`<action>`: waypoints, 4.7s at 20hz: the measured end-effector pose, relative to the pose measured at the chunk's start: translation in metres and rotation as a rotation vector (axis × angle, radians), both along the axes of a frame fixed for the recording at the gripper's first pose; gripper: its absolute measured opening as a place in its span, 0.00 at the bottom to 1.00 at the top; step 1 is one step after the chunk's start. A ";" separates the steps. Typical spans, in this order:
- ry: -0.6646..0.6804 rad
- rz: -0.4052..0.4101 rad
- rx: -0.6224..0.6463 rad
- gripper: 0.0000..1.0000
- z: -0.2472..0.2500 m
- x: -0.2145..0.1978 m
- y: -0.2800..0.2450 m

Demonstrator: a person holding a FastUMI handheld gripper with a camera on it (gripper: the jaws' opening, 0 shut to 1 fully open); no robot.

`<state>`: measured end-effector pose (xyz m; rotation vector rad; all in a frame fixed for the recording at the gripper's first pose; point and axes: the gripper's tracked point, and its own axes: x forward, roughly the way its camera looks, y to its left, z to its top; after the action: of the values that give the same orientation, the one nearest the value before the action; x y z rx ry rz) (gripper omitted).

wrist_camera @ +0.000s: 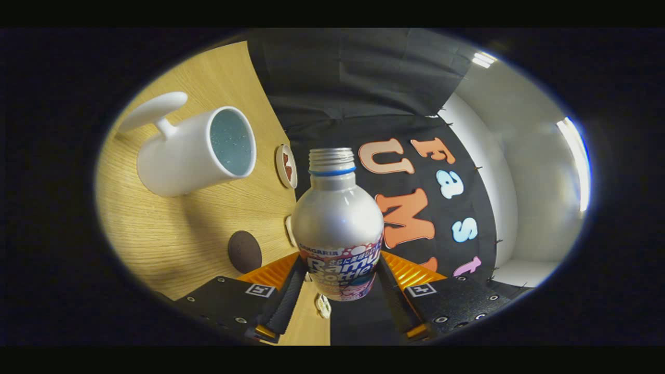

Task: Take the bottle from table, then pour the juice into the cup, finally place the bottle on the coaster

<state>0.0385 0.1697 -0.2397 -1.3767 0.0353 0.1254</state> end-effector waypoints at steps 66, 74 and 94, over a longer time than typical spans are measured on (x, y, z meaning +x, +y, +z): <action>-0.116 0.178 -0.434 0.76 0.006 0.009 0.008; -0.127 0.193 -0.452 0.76 0.011 0.010 0.004; -0.174 0.255 -0.500 0.76 0.015 0.007 0.014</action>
<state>0.0457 0.1839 -0.2246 -1.8842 -0.2715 0.2190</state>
